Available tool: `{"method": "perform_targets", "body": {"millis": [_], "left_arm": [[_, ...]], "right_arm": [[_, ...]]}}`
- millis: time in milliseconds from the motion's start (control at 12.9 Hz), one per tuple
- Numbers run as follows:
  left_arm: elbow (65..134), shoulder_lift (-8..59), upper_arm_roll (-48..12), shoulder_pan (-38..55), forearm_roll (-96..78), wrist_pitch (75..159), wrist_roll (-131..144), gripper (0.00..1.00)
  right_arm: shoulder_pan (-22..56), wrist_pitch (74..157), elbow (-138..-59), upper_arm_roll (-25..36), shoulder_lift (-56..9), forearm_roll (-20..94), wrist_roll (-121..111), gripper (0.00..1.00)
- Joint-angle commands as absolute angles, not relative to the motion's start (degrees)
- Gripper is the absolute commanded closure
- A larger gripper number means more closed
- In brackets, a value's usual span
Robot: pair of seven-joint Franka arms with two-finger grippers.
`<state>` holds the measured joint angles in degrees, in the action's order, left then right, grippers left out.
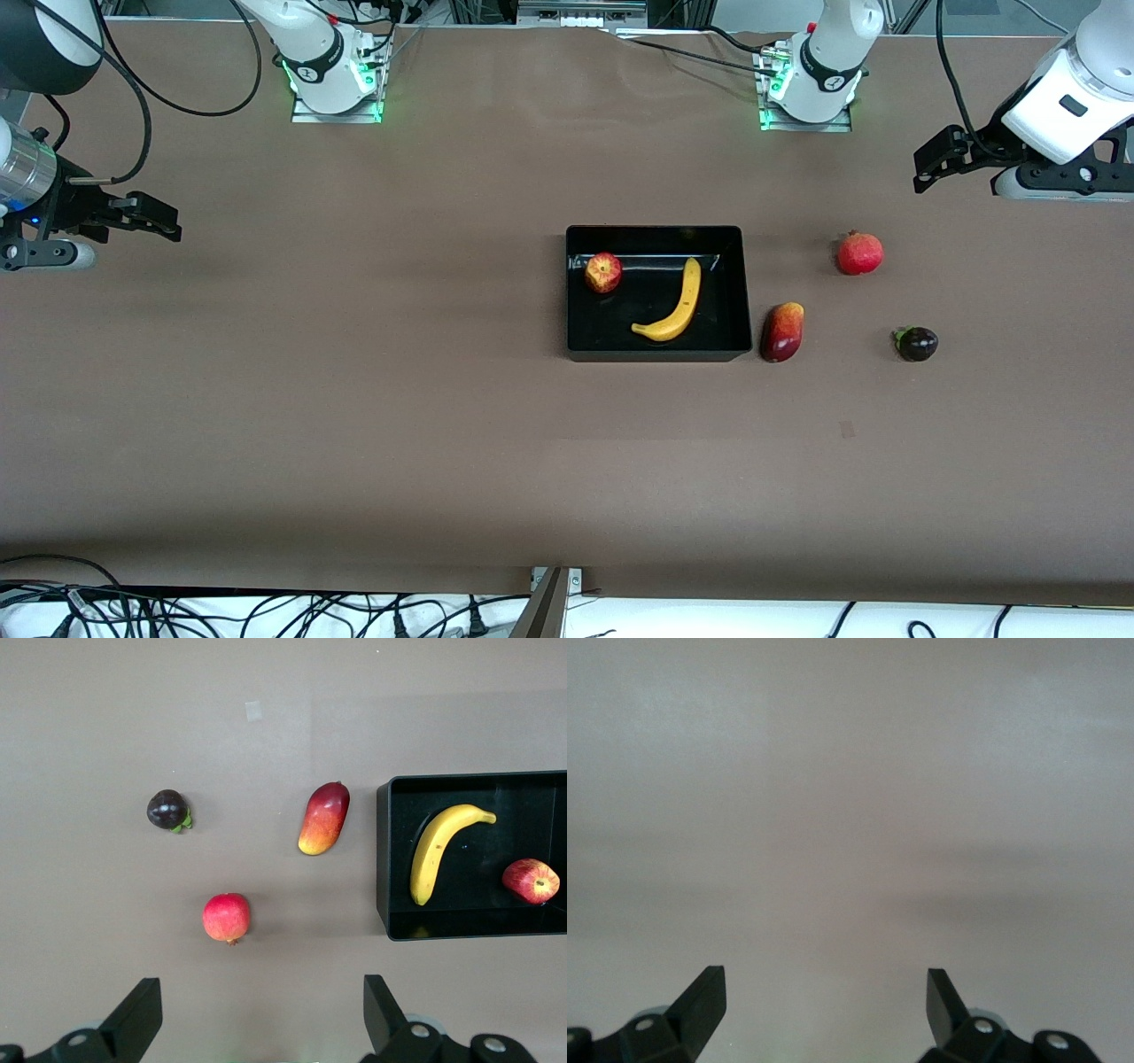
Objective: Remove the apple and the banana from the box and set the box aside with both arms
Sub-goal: 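Move the left gripper toward the black box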
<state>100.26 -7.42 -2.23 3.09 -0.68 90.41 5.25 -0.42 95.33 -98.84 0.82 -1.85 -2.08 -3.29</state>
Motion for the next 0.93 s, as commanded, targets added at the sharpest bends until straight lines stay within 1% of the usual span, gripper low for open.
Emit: {"method": "perform_targets", "body": {"millis": [0, 464, 696, 851], "left_arm": [[99.5, -7.8, -3.0, 2.5, -0.6, 89.2, 5.8, 0.0], [98.6, -6.9, -3.2, 2.6, -0.8, 88.5, 6.4, 0.0], [98.4, -4.5, -3.9, 3.1, -3.4, 88.7, 7.6, 0.0], [98.3, -2.5, -5.4, 3.9, -4.3, 89.4, 8.3, 0.0]], "right_arm": [[-0.4, 94.3, -97.6, 1.0, -2.2, -1.1, -3.8, 0.0], [-0.4, 94.5, -97.5, 1.0, -2.2, -1.1, -3.7, 0.0], [-0.4, 94.4, -97.4, 1.0, -2.2, -1.1, -3.4, 0.0], [-0.4, 94.6, -97.5, 1.0, -2.2, -1.1, -3.3, 0.0]]}}
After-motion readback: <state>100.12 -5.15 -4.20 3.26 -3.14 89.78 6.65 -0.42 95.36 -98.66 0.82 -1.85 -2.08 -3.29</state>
